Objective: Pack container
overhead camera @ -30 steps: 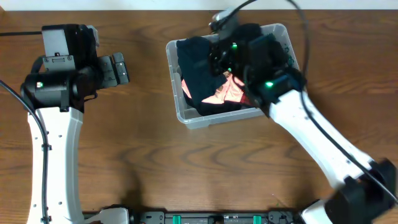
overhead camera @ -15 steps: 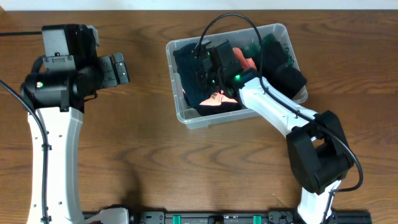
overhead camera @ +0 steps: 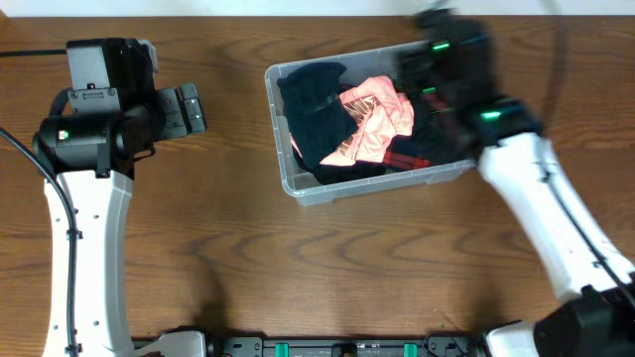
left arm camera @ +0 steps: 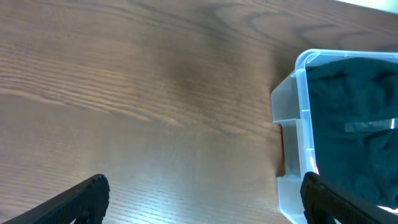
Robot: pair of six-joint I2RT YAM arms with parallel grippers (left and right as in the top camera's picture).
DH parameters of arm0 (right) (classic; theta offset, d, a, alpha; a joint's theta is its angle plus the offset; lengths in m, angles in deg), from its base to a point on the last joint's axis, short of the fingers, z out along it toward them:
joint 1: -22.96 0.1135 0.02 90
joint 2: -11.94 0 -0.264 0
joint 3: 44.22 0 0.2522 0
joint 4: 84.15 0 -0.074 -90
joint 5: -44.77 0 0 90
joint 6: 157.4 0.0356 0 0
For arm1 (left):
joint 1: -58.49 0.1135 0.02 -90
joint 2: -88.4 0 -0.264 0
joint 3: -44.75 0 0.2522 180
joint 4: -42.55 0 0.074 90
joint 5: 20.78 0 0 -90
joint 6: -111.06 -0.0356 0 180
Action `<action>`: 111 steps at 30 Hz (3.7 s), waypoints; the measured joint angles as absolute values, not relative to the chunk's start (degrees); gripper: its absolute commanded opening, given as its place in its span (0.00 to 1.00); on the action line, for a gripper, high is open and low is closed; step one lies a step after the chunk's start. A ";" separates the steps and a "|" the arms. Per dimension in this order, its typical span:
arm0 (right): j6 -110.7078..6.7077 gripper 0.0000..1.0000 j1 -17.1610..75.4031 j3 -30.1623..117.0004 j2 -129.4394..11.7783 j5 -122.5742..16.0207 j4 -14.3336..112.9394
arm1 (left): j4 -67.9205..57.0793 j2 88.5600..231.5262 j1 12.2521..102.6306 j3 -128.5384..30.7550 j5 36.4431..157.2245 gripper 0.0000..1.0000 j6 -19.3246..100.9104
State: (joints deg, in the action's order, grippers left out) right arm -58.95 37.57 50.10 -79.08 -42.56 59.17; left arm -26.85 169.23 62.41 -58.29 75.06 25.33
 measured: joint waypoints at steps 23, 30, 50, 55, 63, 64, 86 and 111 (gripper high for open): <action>-57.11 0.83 12.89 49.38 -80.98 -40.83 37.47 | -24.86 181.93 61.06 -57.59 75.48 0.98 22.49; -56.24 0.84 14.92 37.83 -72.11 -40.89 40.05 | -25.43 172.23 61.06 -51.49 76.31 0.98 21.37; -51.39 0.99 26.42 6.10 -19.41 -31.98 43.37 | -15.11 117.15 61.06 -16.50 79.83 0.98 20.35; -51.26 0.99 26.42 6.05 -19.41 -31.67 40.40 | -16.16 116.45 61.06 -16.50 79.83 0.98 20.35; -51.26 0.99 26.42 5.92 -19.41 -31.65 36.42 | -16.19 116.45 61.06 -16.50 79.83 0.98 20.35; -51.26 0.99 26.42 5.88 -19.41 -31.65 35.98 | -16.16 116.45 61.06 -16.50 79.83 0.98 20.35; -60.50 0.99 29.53 -19.45 10.82 -34.64 66.45 | -16.16 116.51 61.06 -16.37 79.81 0.98 20.32; -67.15 0.99 29.63 -29.88 11.23 -37.75 78.71 | -16.21 116.51 61.06 -16.32 79.83 0.98 20.32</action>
State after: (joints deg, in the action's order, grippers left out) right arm -67.15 29.63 -29.88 11.23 -37.75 78.71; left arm -16.21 116.51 61.06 -16.32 79.83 20.32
